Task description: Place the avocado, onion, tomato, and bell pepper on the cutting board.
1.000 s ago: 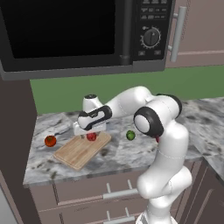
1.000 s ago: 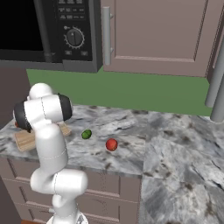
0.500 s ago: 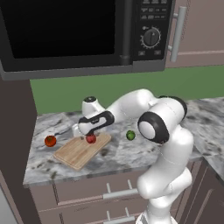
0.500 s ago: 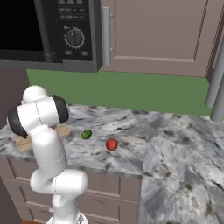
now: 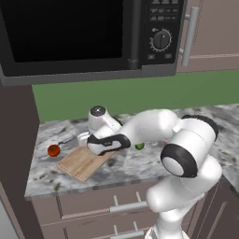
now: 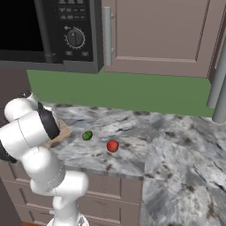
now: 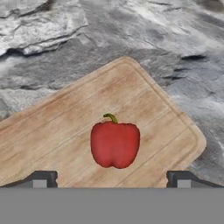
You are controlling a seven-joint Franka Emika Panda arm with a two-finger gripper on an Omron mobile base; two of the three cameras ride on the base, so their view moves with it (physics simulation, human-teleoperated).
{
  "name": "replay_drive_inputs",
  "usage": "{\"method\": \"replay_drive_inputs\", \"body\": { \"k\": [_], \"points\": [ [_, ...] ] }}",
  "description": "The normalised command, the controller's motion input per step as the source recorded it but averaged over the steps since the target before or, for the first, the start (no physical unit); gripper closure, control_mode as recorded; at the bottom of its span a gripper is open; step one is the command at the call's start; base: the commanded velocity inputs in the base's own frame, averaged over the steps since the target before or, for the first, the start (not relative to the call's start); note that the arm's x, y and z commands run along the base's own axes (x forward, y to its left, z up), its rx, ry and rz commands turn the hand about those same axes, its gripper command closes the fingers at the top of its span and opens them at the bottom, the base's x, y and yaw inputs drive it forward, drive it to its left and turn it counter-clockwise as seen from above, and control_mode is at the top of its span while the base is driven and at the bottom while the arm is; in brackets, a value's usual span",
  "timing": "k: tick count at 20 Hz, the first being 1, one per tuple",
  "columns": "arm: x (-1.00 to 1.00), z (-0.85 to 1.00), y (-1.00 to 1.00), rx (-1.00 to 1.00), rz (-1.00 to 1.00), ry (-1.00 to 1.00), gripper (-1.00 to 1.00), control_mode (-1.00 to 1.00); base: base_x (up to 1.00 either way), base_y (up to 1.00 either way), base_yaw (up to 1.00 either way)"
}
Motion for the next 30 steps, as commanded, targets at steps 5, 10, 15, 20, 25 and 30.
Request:
{"method": "replay_drive_inputs", "body": {
  "k": [5,10,15,20,25,30],
  "points": [
    [-0.47,0.85,-0.09,0.0,0.0,-0.17,-1.0,-1.0,0.0,0.0,0.0],
    [-0.47,0.97,0.0,0.0,0.0,-0.05,-1.0,-1.0,0.0,0.0,0.0],
    [-0.48,0.93,0.01,0.03,0.0,0.0,-1.0,-1.0,0.0,0.0,0.0],
    [-0.32,0.5,0.23,0.01,0.0,0.09,-1.0,-1.0,0.0,0.0,0.0],
    [-0.29,0.41,0.23,0.0,0.0,0.08,-1.0,-1.0,0.0,0.0,0.0],
    [-0.29,0.03,0.2,0.0,0.02,-0.02,-1.0,-1.0,0.0,0.0,0.0]
  ]
}}
